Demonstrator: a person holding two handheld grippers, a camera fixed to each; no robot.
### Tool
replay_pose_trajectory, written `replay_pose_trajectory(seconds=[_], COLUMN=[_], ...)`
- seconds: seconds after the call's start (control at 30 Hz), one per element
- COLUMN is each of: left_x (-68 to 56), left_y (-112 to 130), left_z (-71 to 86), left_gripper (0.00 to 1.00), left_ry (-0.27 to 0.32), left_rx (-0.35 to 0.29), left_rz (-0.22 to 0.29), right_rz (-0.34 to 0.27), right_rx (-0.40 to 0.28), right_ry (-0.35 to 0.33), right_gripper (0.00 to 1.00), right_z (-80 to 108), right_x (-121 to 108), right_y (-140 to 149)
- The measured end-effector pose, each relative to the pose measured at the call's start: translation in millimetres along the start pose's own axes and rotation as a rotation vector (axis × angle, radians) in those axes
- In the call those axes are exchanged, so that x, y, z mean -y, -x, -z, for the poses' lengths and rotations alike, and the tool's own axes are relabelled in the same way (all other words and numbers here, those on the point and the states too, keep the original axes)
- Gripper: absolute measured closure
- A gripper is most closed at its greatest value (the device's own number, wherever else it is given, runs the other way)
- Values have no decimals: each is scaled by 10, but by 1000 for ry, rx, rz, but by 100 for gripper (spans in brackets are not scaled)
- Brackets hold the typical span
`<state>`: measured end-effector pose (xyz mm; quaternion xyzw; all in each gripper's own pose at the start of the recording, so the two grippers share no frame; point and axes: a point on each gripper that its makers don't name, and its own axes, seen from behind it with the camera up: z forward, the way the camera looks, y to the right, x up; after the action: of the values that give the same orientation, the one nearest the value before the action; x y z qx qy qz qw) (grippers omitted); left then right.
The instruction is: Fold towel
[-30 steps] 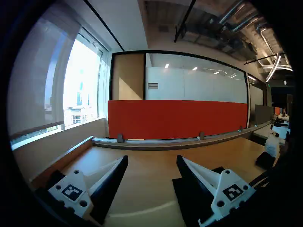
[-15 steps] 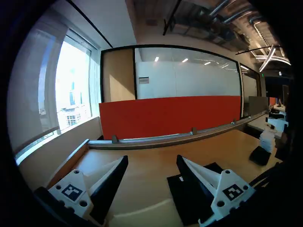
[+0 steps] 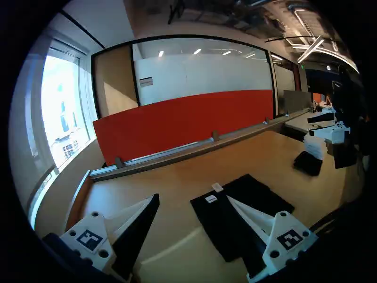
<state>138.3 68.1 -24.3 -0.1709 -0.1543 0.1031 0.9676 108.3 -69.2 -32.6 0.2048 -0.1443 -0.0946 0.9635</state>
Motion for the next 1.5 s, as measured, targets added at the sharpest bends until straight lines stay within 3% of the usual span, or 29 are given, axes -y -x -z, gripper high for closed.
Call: replay_pose_trajectory(seconds=[0.27, 0.73, 1.5], left_x=[-146, -345, -720], left_y=[152, 553, 1671], left_z=[-29, -103, -364], left_gripper=[5, 5, 5], left_ry=[60, 100, 175], left_rx=[56, 125, 310], left_rz=[-57, -59, -72], right_rz=[37, 44, 20], right_rx=[64, 138, 275], right_ry=[-85, -134, -206], right_gripper=[0, 0, 0], right_z=[-60, -150, -421], right_x=[161, 287, 650], right_y=[102, 457, 1487])
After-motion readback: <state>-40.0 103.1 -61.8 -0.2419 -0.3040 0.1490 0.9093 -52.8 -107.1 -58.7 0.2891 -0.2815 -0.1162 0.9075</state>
